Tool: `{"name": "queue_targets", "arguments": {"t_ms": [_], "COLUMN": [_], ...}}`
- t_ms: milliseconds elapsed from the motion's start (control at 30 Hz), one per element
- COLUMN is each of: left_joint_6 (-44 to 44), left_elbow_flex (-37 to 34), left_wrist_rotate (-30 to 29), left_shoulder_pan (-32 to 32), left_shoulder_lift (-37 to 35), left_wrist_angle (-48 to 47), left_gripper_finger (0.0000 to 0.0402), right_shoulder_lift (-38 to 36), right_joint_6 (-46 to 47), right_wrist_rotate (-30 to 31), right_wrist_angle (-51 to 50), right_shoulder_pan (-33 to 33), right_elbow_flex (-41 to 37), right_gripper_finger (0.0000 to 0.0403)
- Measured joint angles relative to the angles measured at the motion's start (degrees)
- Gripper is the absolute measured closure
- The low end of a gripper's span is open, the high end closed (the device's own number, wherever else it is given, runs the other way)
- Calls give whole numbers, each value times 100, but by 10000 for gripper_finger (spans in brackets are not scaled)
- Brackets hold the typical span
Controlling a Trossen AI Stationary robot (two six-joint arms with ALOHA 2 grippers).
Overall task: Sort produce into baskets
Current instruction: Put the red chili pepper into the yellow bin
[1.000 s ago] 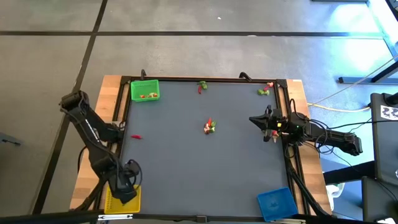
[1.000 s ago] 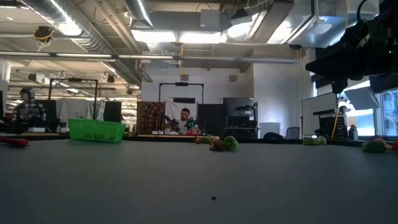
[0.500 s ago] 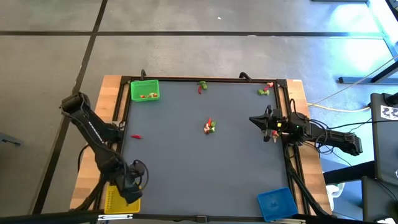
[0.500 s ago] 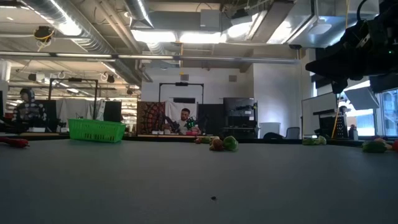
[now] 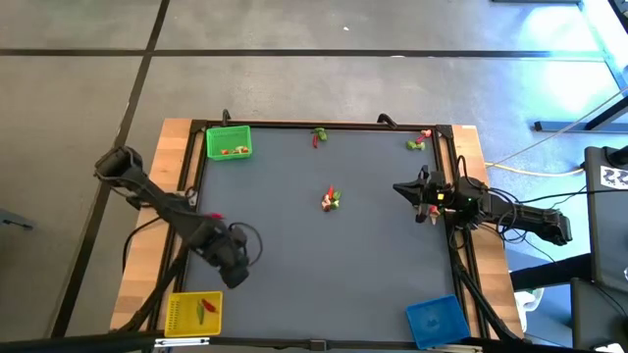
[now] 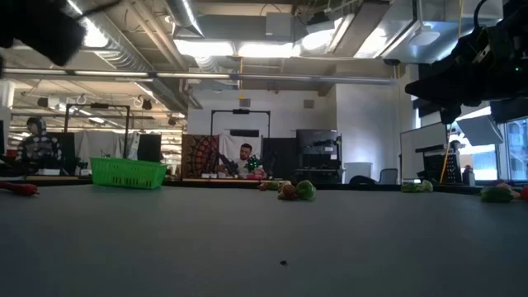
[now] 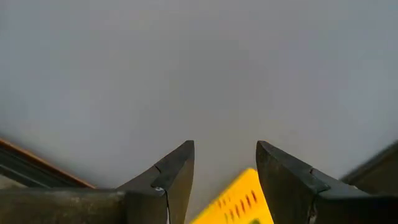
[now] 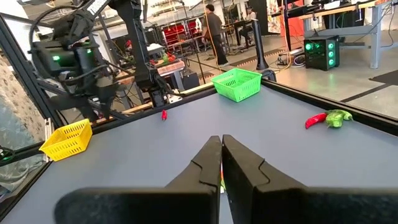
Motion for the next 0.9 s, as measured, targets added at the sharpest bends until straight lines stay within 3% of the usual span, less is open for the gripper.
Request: {"name": "queue_targets", "arguments": {"t_ms": [567, 900], "left_joint_6": [3574, 4334], "left_elbow_flex": [0, 0], "left_wrist_rotate": [8, -738], "left_shoulder_pan": [2635, 3476], "left_shoulder_lift": [-63, -63], "left_wrist_angle": [-578, -1292], "left_gripper_finger": [235, 235], "right_shoulder_lift": [0, -1], "right_joint_6": [0, -15], "right_wrist_rotate": [13, 107], "right_wrist_angle": [4, 13], "right_shoulder_pan": [0, 0], "right_elbow_flex": [0, 0], "right_gripper_finger": [386, 386]}}
